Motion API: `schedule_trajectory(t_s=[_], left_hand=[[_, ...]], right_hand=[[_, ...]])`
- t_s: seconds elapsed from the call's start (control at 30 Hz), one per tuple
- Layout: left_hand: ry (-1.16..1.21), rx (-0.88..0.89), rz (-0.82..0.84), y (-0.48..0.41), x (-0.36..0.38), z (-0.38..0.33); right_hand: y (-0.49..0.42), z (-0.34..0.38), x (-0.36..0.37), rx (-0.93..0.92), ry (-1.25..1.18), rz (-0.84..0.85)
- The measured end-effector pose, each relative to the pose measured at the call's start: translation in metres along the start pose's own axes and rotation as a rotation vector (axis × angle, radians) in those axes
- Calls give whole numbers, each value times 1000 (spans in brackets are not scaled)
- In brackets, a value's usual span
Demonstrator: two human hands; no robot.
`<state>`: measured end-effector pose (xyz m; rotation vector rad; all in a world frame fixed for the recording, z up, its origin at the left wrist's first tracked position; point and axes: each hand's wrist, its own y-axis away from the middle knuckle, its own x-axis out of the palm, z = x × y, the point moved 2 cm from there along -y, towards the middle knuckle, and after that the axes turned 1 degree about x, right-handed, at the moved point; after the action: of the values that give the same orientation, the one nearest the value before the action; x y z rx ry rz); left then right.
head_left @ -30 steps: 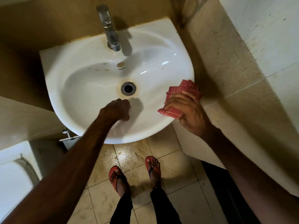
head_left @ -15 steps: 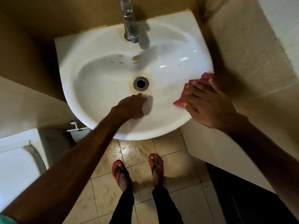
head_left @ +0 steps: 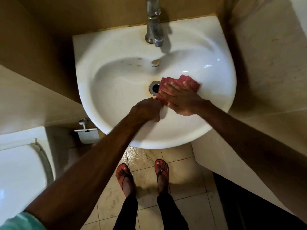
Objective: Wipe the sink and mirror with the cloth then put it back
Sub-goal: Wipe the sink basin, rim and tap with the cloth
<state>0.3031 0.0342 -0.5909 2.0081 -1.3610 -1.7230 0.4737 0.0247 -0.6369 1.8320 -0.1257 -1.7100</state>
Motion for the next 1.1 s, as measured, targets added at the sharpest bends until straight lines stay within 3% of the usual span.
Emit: schedule_trajectory(t_s=[0.1,0.33,0.5,0.77,0.87,1.1], left_hand=[[7,-9,-3,0,-2,-6],[-33,-15,-37,-8,0,-5],[35,-27,3,-12,-3,-3],[-24,-34,-18,-14,-1,-8],[-32,-44,3,-14,-2,-11],[-53,-22,42,-16,1,-3]], right_hand=[[-11,0,-1,-18,-120,1],[59,-23,-18,30,-6,106],[108,-40,-15,48,37,-91],[26,1,-15,72,-24,55],[-3,8,-13,70,-79,38],[58,-9,-18,116,-82,67]])
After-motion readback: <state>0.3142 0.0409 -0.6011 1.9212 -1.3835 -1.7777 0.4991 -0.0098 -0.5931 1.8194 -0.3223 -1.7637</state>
